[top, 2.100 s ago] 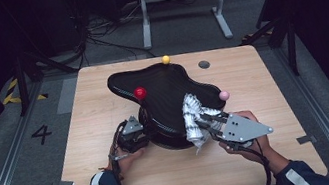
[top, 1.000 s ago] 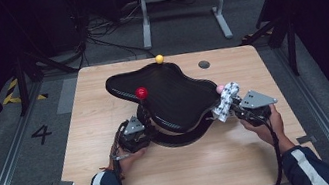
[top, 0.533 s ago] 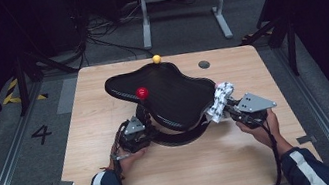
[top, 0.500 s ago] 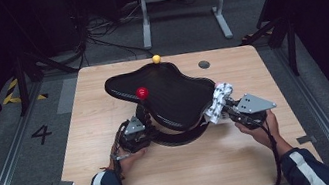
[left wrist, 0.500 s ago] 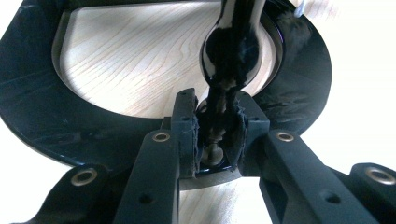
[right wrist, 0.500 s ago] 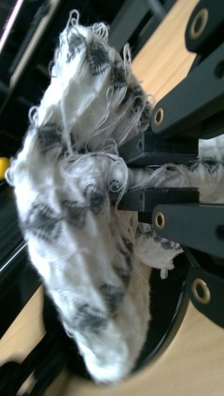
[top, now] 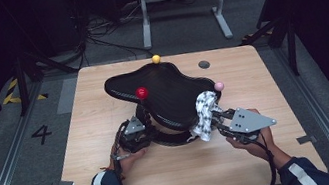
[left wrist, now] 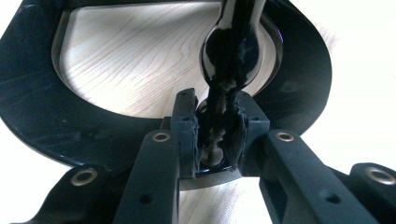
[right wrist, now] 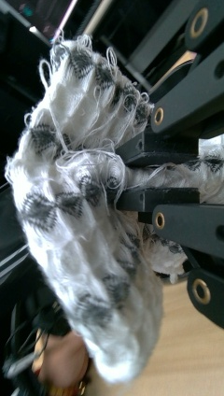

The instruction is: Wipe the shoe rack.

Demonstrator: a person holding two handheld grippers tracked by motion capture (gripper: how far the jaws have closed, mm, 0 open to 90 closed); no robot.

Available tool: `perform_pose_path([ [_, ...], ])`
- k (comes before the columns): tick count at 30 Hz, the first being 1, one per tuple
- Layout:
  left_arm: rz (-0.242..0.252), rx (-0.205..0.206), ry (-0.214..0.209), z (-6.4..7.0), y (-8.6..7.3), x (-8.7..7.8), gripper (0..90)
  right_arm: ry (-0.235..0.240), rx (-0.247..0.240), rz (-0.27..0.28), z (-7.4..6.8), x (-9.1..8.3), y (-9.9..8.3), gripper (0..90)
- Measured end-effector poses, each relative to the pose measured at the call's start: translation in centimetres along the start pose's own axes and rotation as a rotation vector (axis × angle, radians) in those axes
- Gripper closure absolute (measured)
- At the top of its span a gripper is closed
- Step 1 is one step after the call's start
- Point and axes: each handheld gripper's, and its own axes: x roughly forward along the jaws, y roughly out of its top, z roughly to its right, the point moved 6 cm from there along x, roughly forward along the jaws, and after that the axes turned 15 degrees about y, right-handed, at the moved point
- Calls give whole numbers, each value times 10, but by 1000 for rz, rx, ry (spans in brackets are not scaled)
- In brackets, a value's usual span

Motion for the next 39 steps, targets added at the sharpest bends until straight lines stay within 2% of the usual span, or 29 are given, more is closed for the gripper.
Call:
perform_pose_path([
  [7,0,-1,1,0,0,0,743,37,-38,52,-18,-4,23,789],
  [10,2,2,1,0,0,0,743,33,-60,65,-22,-4,31,789],
  [15,2,2,-1,0,0,0,744,31,-46,56,-18,-4,27,791],
  [25,4,1,-3,-1,1,1,744,-48,79,-41,24,4,-22,798],
  [27,-3,11,0,-1,1,0,744,-59,86,-44,28,4,-26,798],
  [29,4,6,-1,-1,1,1,744,-69,129,-47,37,5,-33,798],
  [31,-9,-8,-11,0,1,1,744,-92,132,-66,44,7,-40,798],
  [33,-6,-6,-11,-1,1,1,744,-117,127,-86,52,8,-46,799],
  [36,-2,-15,-13,-1,1,2,744,-137,161,-100,63,10,-57,799],
  [39,-2,-13,-16,-2,2,3,745,-165,172,-133,74,13,-69,800],
])
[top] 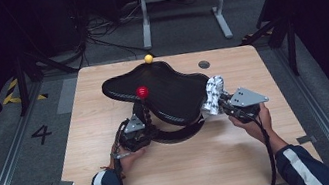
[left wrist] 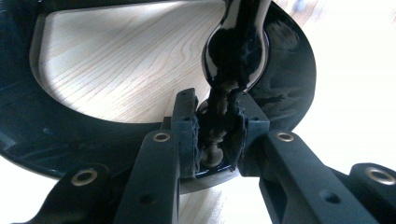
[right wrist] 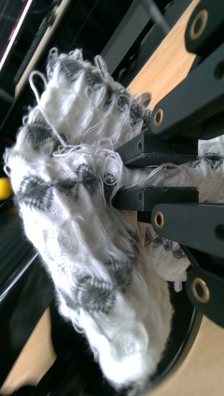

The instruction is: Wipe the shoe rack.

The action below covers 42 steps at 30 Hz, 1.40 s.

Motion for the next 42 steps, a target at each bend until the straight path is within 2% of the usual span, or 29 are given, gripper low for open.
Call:
perform_pose_path([
  [3,-10,-5,5,-1,0,-1,744,-19,18,-19,9,7,-8,801],
  [7,-7,-11,1,-1,0,0,744,-54,12,-65,19,16,-17,802],
  [13,-7,-21,-6,0,0,0,744,-80,58,-139,36,29,-36,801],
  [18,-2,-8,-8,-2,0,0,744,-91,79,-199,43,40,-49,801],
  [21,-2,-9,-9,-2,0,0,744,-97,88,-213,45,45,-54,800],
  [26,-9,-14,-10,-1,0,0,744,-76,85,-162,42,41,-46,799],
  [28,-8,-16,-8,-1,0,0,744,-63,82,-119,40,35,-39,799],
  [32,-12,-18,-3,-1,0,0,743,-50,55,-86,32,27,-27,798],
  [37,-7,-21,-2,0,0,0,743,-21,-16,-56,17,17,-14,798],
  [42,-7,-21,-2,0,0,0,742,18,-85,8,-4,6,8,796],
])
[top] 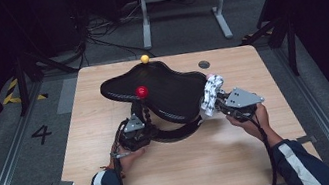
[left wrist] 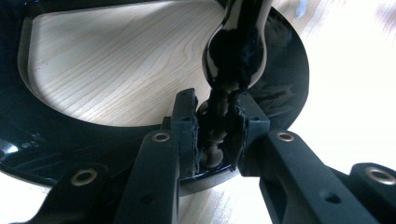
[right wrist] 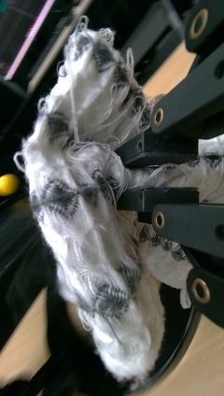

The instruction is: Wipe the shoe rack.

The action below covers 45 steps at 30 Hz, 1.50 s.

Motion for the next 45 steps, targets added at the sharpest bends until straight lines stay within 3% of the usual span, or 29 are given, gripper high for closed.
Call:
perform_pose_path([
  [5,2,-2,3,0,0,0,742,29,-74,49,-21,-7,26,798],
  [20,2,12,10,-1,0,0,742,145,-155,178,-65,-41,69,791],
  [25,-6,5,17,-2,0,0,741,144,-205,189,-75,-43,79,792],
  [28,-6,5,17,-2,0,0,742,145,-183,186,-69,-41,75,793],
  [32,-6,-3,11,-1,0,0,742,119,-131,141,-54,-34,61,795],
  [39,-7,-3,9,-1,0,0,742,17,-85,35,-17,-8,32,795],
  [41,-1,6,7,-2,0,0,742,5,-40,18,-4,-3,21,797],
  [45,-6,3,9,-2,0,0,742,-36,-23,-37,12,0,4,800],
])
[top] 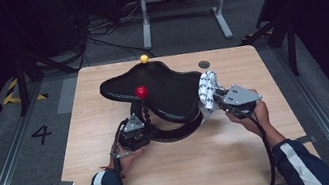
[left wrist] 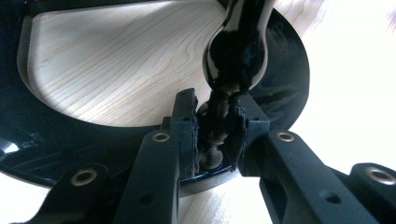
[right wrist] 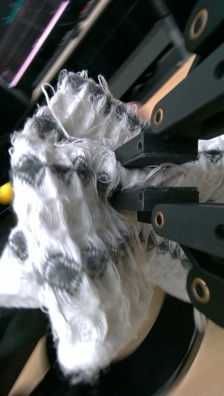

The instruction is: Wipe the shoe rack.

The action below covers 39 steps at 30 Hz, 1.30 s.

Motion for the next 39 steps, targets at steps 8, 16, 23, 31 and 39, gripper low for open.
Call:
perform_pose_path([
  [8,3,-6,-5,0,0,0,742,-40,159,-102,37,22,-49,796],
  [16,2,4,-1,0,0,0,742,-38,190,-155,40,41,-64,788],
  [23,-2,-5,-3,0,0,0,742,-6,166,-71,30,25,-43,787],
  [31,4,-4,-6,1,0,0,741,64,46,19,-1,9,-12,784],
  [39,0,-5,2,1,0,0,740,111,-63,100,-38,-12,30,788],
])
